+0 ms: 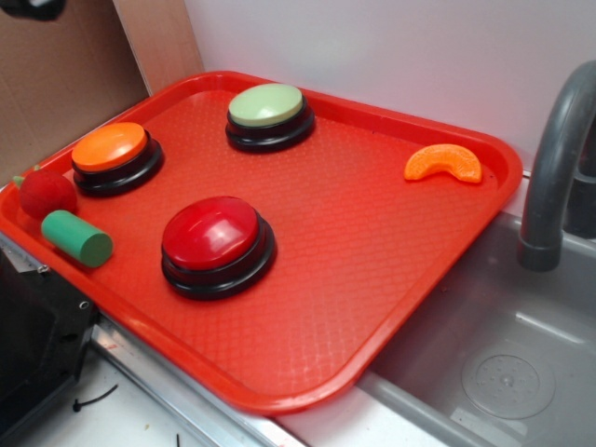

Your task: Push the orange button.

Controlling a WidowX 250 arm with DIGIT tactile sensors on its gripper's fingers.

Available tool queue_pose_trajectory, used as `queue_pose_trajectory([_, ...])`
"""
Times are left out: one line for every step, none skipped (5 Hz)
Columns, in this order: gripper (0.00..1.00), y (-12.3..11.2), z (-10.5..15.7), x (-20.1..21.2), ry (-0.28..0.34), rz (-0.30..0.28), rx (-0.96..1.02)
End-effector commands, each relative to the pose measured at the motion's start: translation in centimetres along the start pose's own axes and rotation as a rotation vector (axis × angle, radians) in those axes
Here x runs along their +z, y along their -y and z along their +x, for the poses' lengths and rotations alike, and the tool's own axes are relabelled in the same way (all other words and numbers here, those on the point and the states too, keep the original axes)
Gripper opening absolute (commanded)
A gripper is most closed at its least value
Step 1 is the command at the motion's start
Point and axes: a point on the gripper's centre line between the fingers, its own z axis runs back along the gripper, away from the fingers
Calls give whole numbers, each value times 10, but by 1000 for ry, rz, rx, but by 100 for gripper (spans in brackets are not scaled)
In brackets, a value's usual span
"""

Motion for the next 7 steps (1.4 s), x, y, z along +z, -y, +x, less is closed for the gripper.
queue_pose_trajectory([100, -59, 45, -36, 109, -7, 168])
queue_pose_trajectory([100, -86, 59, -67, 132, -26, 234])
queue_pose_trajectory([100, -98, 72, -92, 94, -14, 275])
queue_pose_trajectory([100, -100, 82, -119, 62, 27, 246])
queue_pose_trajectory([100, -100, 79, -135, 53, 61, 230])
queue_pose_trajectory([100, -100, 79, -142, 47, 67, 230])
queue_pose_trajectory([100, -101, 77, -145, 41, 38, 239])
